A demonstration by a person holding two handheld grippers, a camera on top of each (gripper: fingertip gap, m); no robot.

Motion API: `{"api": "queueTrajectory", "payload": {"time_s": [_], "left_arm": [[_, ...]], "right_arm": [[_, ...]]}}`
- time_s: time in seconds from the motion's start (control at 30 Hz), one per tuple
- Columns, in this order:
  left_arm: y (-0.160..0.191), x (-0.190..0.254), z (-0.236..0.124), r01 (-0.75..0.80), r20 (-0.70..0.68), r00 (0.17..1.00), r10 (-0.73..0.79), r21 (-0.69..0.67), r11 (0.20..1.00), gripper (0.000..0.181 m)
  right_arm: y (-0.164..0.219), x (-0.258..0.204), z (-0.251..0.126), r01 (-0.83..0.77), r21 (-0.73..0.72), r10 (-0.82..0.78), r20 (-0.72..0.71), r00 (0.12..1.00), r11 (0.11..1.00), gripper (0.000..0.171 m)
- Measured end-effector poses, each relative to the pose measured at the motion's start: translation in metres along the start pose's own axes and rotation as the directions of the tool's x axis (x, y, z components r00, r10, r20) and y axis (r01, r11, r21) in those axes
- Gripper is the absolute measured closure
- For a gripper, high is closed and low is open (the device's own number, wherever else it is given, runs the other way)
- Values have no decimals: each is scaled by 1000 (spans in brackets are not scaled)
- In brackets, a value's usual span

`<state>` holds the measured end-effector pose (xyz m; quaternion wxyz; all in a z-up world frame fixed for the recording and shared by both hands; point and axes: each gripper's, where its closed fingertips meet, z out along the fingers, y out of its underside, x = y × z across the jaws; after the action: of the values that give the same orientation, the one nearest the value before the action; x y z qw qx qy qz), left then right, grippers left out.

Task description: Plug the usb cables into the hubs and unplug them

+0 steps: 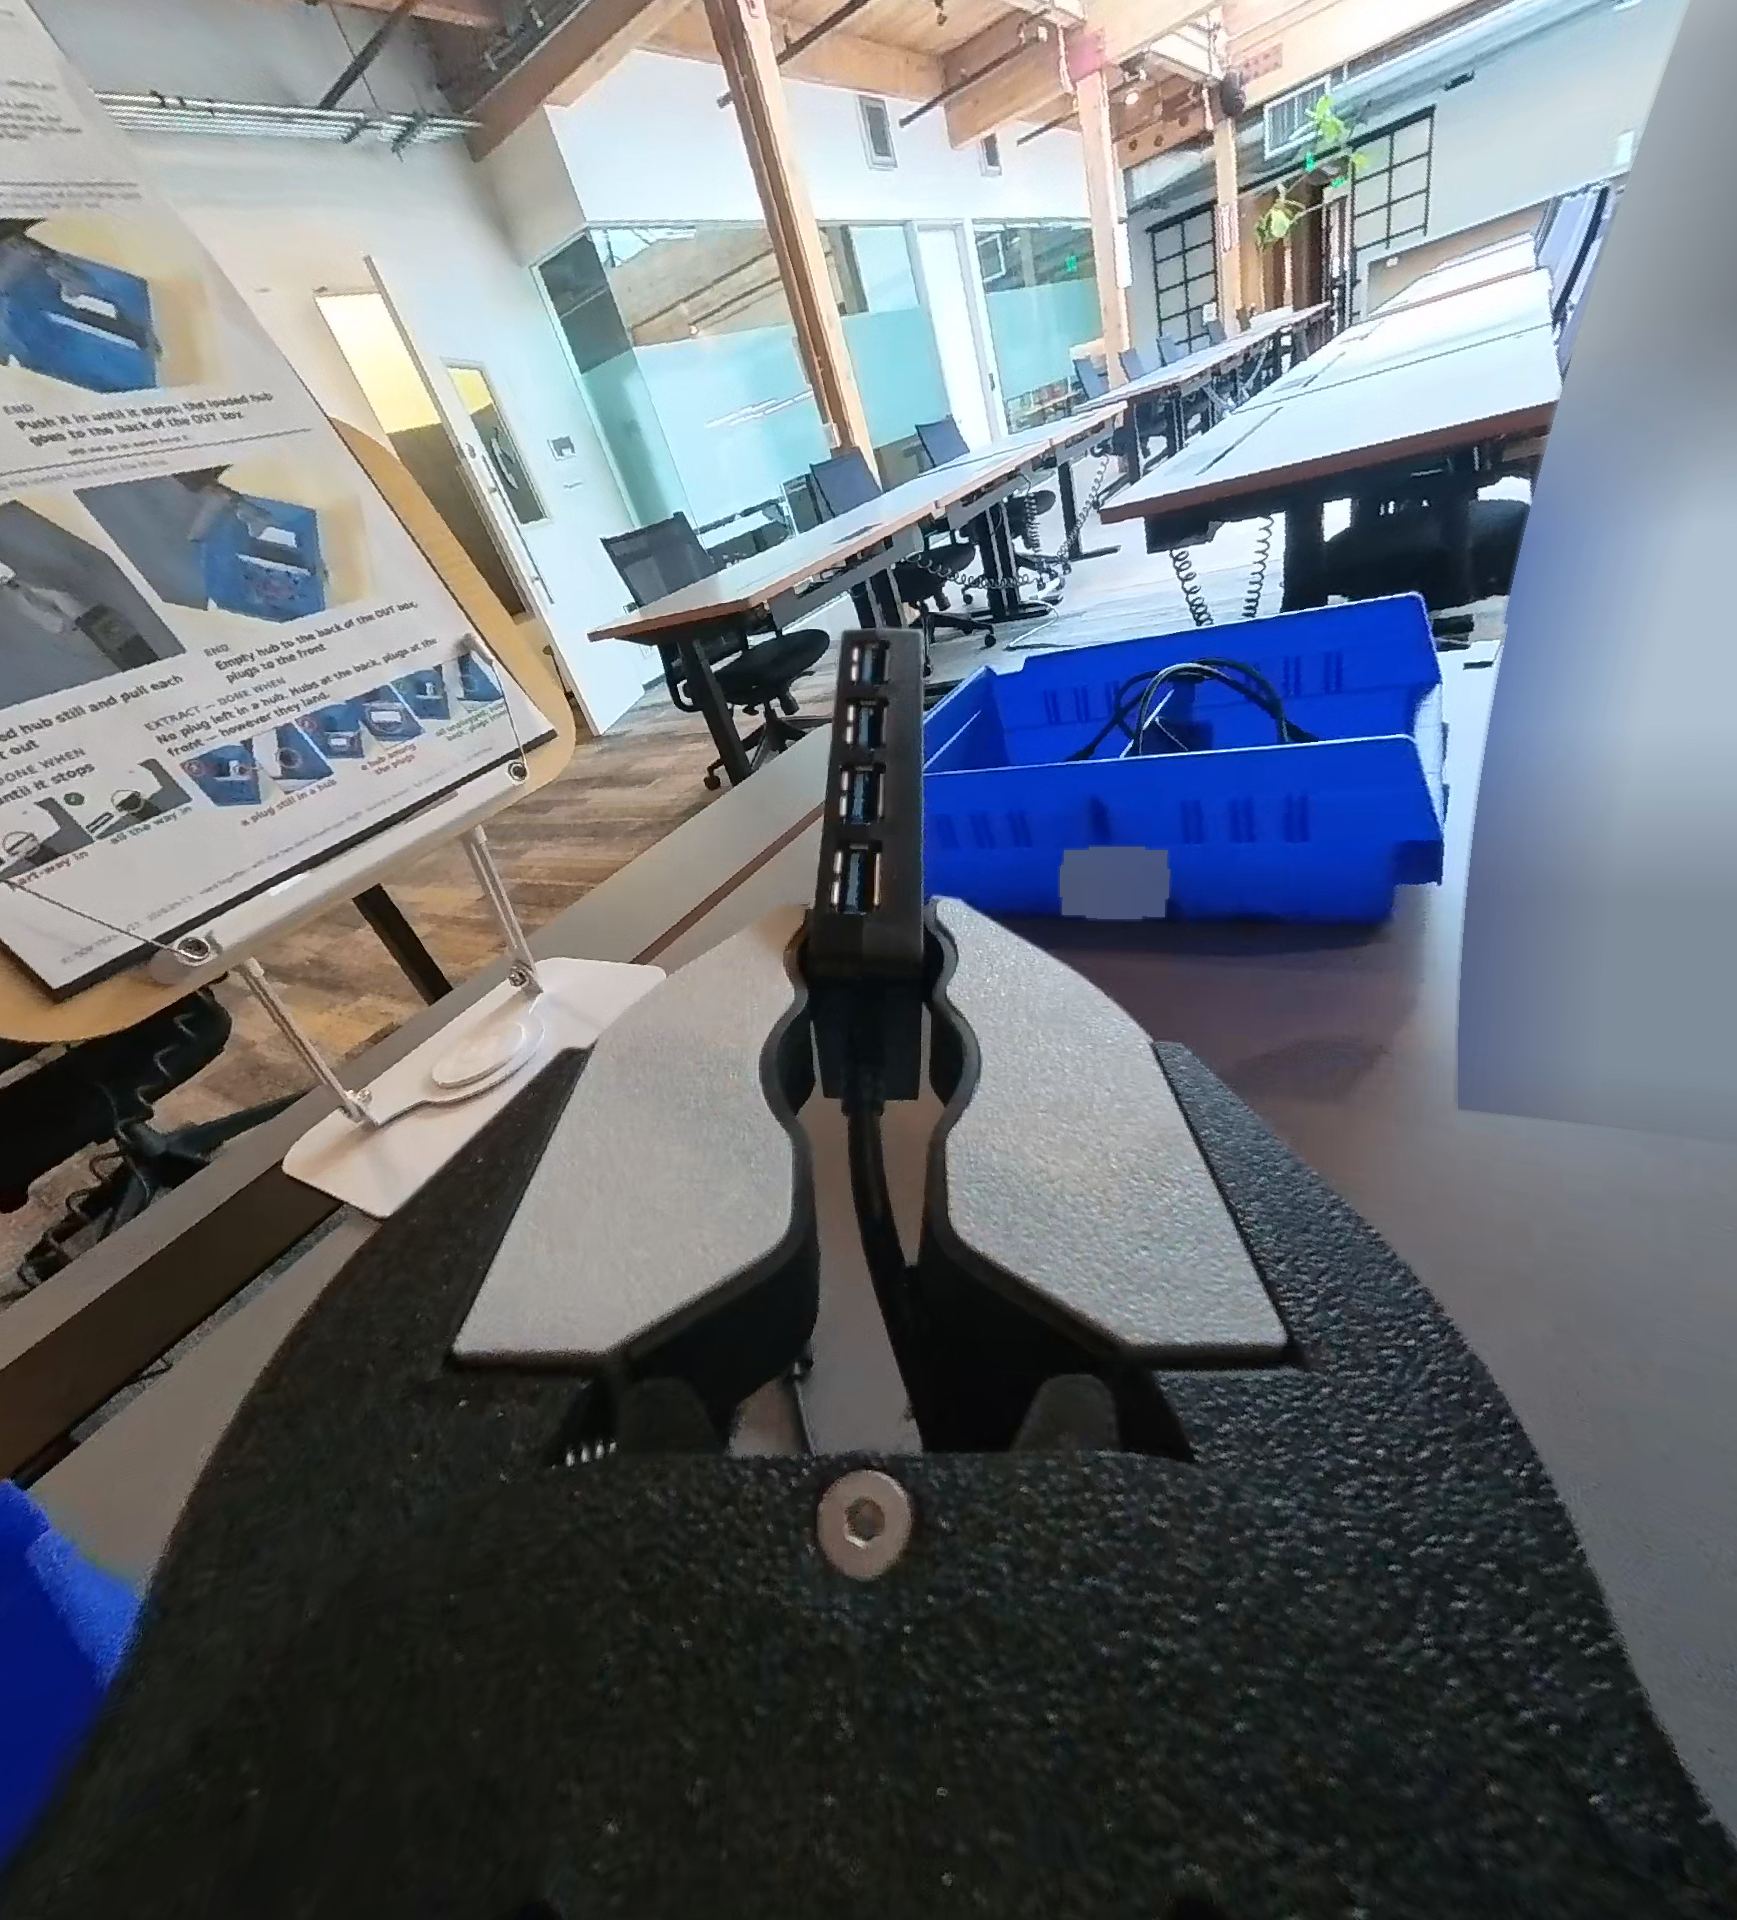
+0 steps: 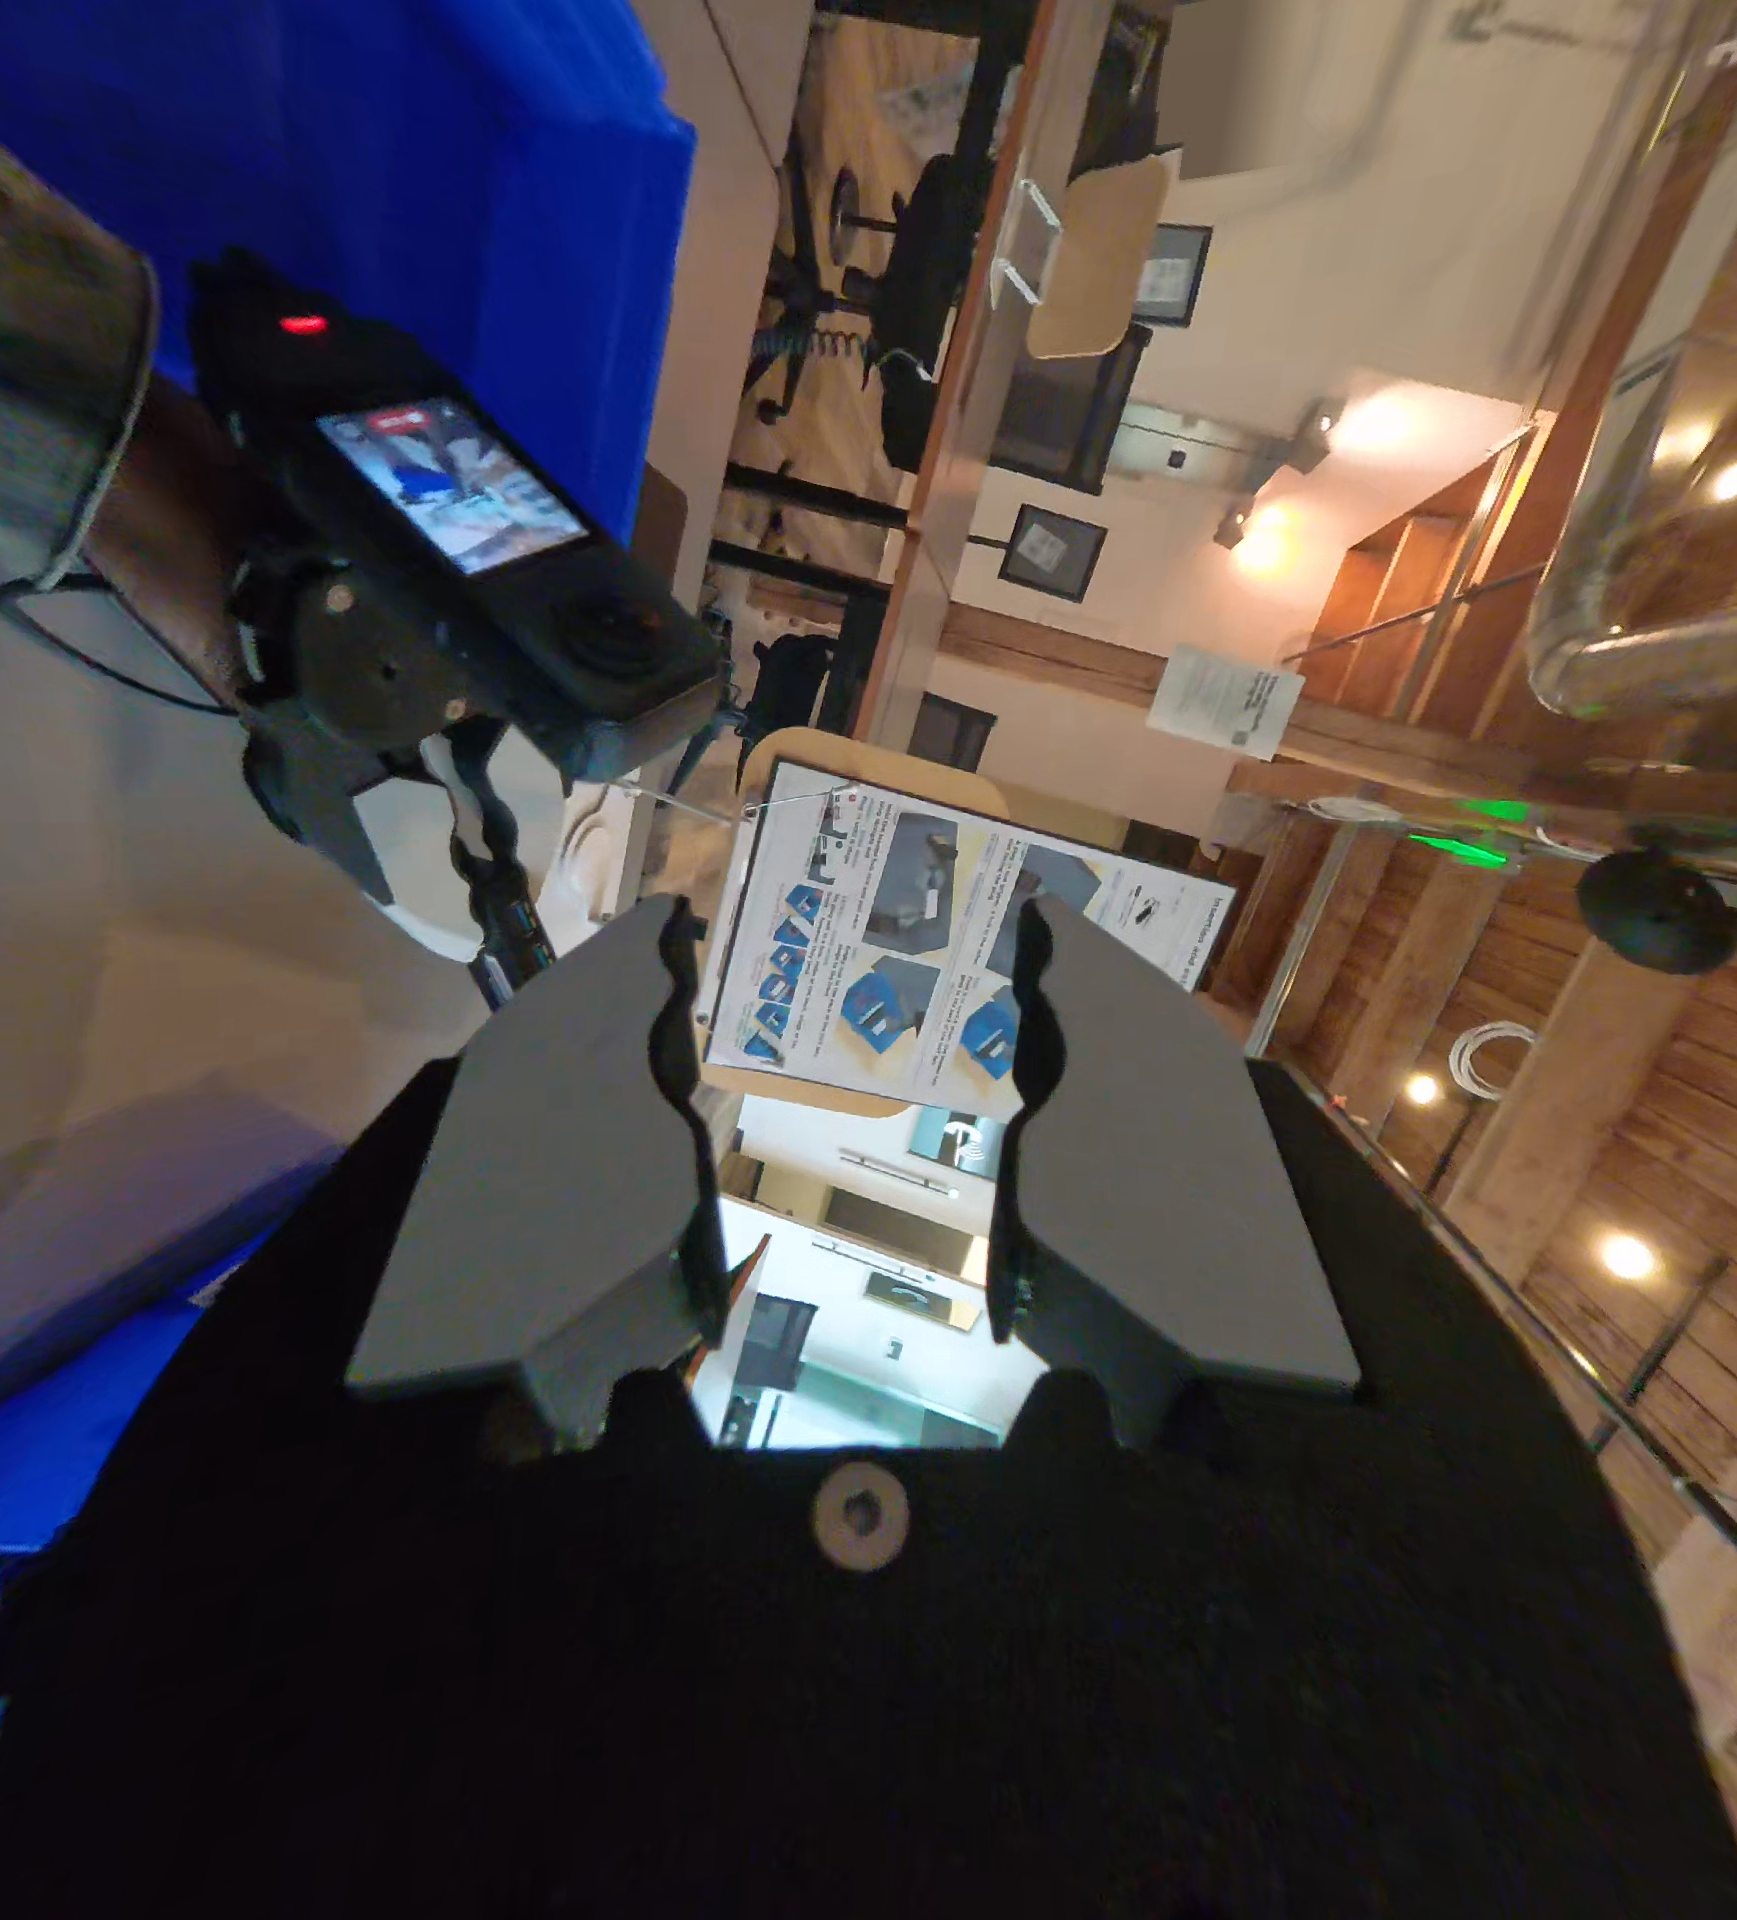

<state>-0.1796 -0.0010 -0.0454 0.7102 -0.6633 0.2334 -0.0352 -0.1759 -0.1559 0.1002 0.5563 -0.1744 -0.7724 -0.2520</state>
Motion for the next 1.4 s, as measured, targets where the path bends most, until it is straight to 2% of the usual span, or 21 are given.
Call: {"api": "queueTrajectory", "payload": {"time_s": [0.1, 0.2, 0.27, 0.37, 0.43, 0.47, 0.53, 0.6, 0.63, 0.77, 0.83, 0.9, 0.97, 1.03, 1.07, 1.13, 1.2, 1.27, 1.33, 1.4], "left_arm": [[0, -1, 2, -1, 17, 1000, 1, -3, 1000, 164], [-1, -1, 2, 1, 19, 1000, -1, 3, 1000, 164], [-1, -3, 0, -8, 35, 999, 8, -2, 1000, 164], [-5, -6, -3, -23, 52, 998, 23, 9, 1000, 164], [-8, -7, -6, -30, 58, 998, 28, 21, 999, 164], [-10, -8, -7, -37, 62, 997, 36, 24, 999, 164], [-11, -9, -8, -51, 76, 996, 49, 28, 998, 164], [-13, -9, -8, -49, 80, 996, 46, 41, 998, 164], [-14, -9, -8, -49, 83, 996, 45, 46, 998, 164], [-13, -9, -5, -56, 91, 995, 52, 49, 997, 164], [-11, -8, -3, -60, 92, 994, 56, 41, 997, 164], [-7, -9, 0, -67, 98, 993, 64, 27, 997, 164], [-3, -7, 3, -70, 93, 993, 68, 18, 997, 164], [0, -5, 7, -72, 86, 994, 71, 10, 997, 164], [1, -4, 9, -72, 81, 994, 72, 7, 997, 164], [3, -1, 12, -78, 73, 994, 78, -1, 997, 164], [6, 2, 16, -85, 60, 995, 85, -16, 996, 164], [9, 3, 19, -96, 57, 994, 98, -32, 995, 164], [12, 5, 21, -102, 50, 993, 105, -45, 994, 164], [13, 7, 23, -106, 38, 993, 108, -51, 993, 164]], "right_arm": [[11, 19, 23, -73, -23, 71, -60, 996, 997, 115], [50, 58, 54, -340, 47, 343, -186, 921, 939, 130], [97, 75, 71, -513, 144, 533, -254, 807, 846, 133], [163, 55, 89, -733, 313, 792, -126, 598, 603, 130], [205, 30, 89, -812, 390, 891, -49, 451, 433, 120], [225, 15, 89, -829, 408, 914, -39, 403, 383, 116], [263, -22, 89, -860, 382, 936, -41, 351, 339, 111], [292, -64, 91, -893, 308, 942, -31, 335, 328, 99], [305, -83, 90, -904, 278, 944, -33, 330, 325, 103], [364, -130, 72, -910, 251, 941, -156, 299, 331, 141], [385, -144, 59, -914, 277, 953, -156, 261, 295, 171], [398, -154, 46, -904, 337, 965, -109, 239, 263, 171], [412, -180, 45, -921, 245, 953, -90, 290, 304, 171], [435, -205, 48, -908, 133, 910, -182, 372, 398, 171], [439, -217, 51, -900, 89, 896, -180, 407, 427, 171], [439, -244, 57, -926, 8, 922, -92, 375, 377, 171], [424, -270, 60, -960, -57, 958, 101, 268, 275, 161], [418, -290, 59, -963, -138, 957, 213, 199, 231, 154], [405, -313, 54, -933, -213, 915, 347, 206, 290, 145], [388, -334, 51, -884, -223, 844, 459, 277, 411, 147]]}}
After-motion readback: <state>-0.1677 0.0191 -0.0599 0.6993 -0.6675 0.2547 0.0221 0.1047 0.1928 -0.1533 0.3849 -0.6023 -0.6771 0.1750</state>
